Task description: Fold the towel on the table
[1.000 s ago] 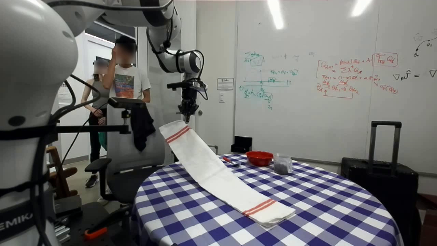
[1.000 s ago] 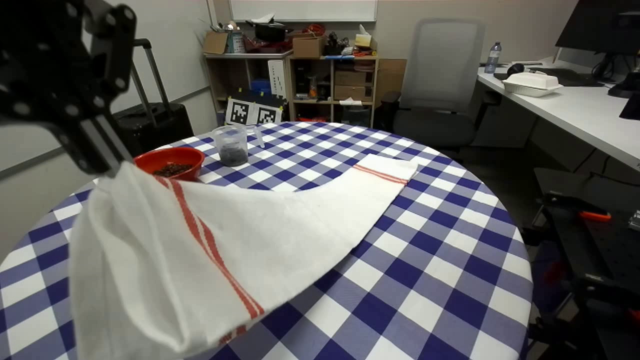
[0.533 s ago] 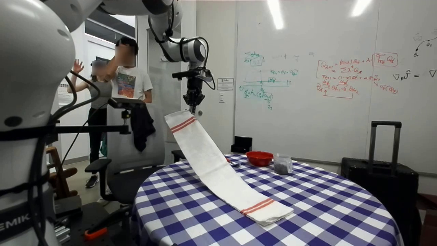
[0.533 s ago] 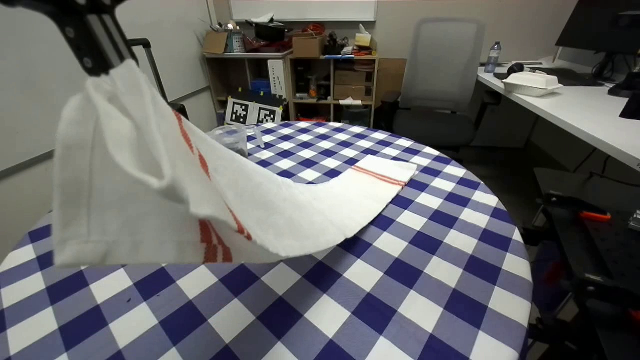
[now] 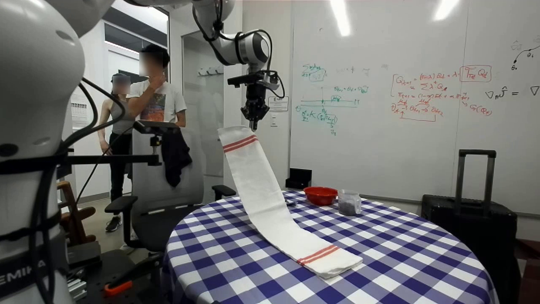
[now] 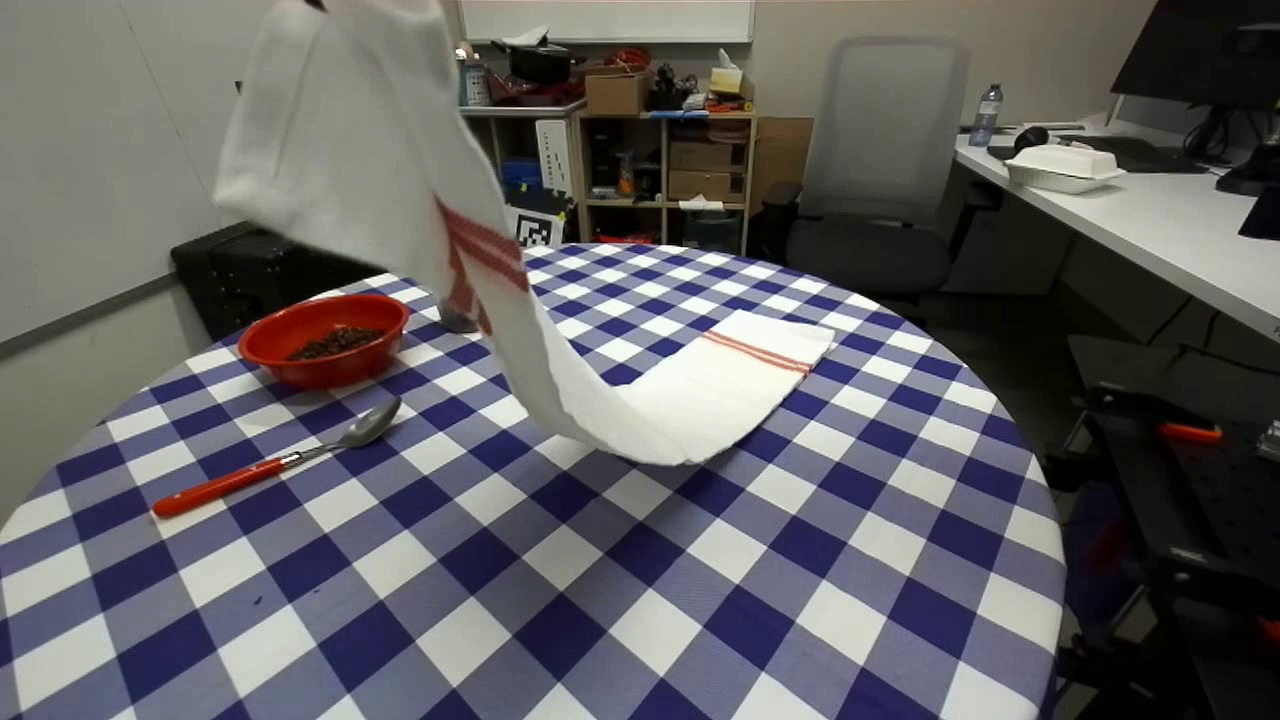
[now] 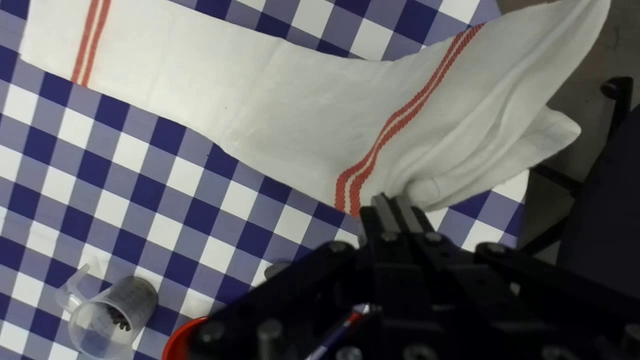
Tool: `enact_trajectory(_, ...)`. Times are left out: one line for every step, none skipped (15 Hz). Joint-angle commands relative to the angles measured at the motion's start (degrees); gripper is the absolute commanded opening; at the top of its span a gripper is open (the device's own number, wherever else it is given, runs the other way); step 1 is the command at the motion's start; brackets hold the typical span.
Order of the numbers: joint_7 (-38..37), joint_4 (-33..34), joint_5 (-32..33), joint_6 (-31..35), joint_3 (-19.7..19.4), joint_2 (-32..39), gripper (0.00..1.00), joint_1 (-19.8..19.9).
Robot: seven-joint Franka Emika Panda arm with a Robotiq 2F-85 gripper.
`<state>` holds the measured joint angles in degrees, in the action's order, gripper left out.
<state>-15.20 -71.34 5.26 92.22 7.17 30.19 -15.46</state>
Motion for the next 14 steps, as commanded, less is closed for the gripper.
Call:
enact_trajectory(3.94,-3.74,0.96,-1.58,-0.79,-4.19,0.00,2.24)
enact_trajectory(5.60,-4.77,1.03,-1.95,-0.99,-5.17,0.00,3.18)
enact_trajectory(7.53,-6.15,1.26,-2.34,-1.31,-6.31,0.00,4.21)
enact_trajectory(9.18,-6.85,1.49,-3.02,-2.01,-7.04,0.00,4.64)
enact_trajectory(10.92,-8.55,2.16,-3.25,-2.51,-8.24,0.00,5.64)
enact_trajectory(12.23,-9.81,2.97,-3.86,-3.06,-9.20,0.00,6.41)
enact_trajectory(13.81,-11.56,4.24,-4.15,-3.71,-10.49,0.00,7.27)
enact_trajectory(15.11,-12.92,5.50,-4.43,-4.24,-11.60,0.00,8.02)
enact_trajectory(16.15,-14.44,6.82,-4.49,-4.69,-12.91,0.00,8.70)
enact_trajectory(17.02,-16.43,8.21,-4.46,-5.18,-14.65,0.00,9.43)
enact_trajectory(17.94,-17.79,9.48,-4.37,-5.59,-15.76,0.00,10.19)
enact_trajectory(18.23,-19.20,10.88,-3.90,-6.05,-16.82,0.00,10.78)
enact_trajectory(18.68,-20.31,12.25,-3.64,-6.50,-17.70,0.00,11.41)
enact_trajectory(18.75,-21.63,13.67,-3.23,-6.96,-18.75,0.00,12.05)
